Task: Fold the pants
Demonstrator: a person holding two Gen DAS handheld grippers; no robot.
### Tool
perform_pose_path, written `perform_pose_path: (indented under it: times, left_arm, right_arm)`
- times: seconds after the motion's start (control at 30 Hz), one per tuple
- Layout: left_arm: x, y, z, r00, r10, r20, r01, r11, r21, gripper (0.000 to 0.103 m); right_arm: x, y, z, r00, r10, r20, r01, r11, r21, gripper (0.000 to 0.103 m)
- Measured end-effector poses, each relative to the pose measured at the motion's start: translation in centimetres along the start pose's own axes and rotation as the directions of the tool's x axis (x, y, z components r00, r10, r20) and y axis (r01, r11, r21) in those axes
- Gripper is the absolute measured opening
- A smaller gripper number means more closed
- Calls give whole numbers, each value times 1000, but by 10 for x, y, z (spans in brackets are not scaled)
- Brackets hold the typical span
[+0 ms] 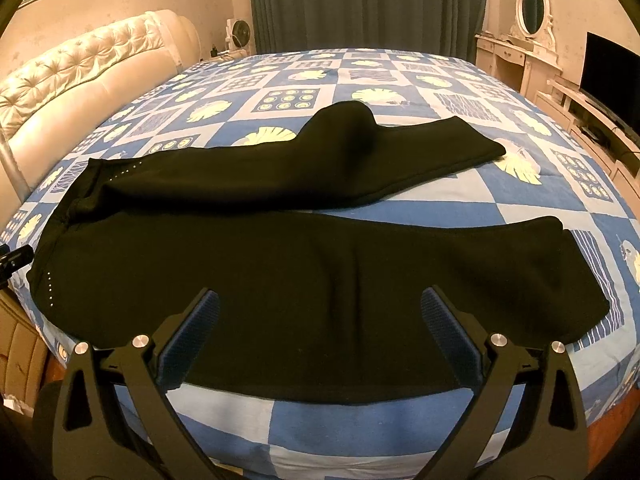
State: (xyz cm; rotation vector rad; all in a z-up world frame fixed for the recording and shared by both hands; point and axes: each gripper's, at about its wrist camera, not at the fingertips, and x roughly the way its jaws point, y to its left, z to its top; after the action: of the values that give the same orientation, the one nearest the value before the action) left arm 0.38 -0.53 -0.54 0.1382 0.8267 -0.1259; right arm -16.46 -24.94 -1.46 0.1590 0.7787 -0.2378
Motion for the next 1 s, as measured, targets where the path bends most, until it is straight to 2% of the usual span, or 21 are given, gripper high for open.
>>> perform_pose_path:
  times: [0.7,1.0]
  left_arm:
    - [0,1,0,1000,-12,-3,12,1000,9,98]
    - [-2,-8,-2,1000,-28,3,28,999,46,98]
  right_arm:
    - [5,-2,-2,1000,-3,-5,3,1000,-3,101]
    - [4,-3,-2,1000,1,-6,-1,1000,0,101]
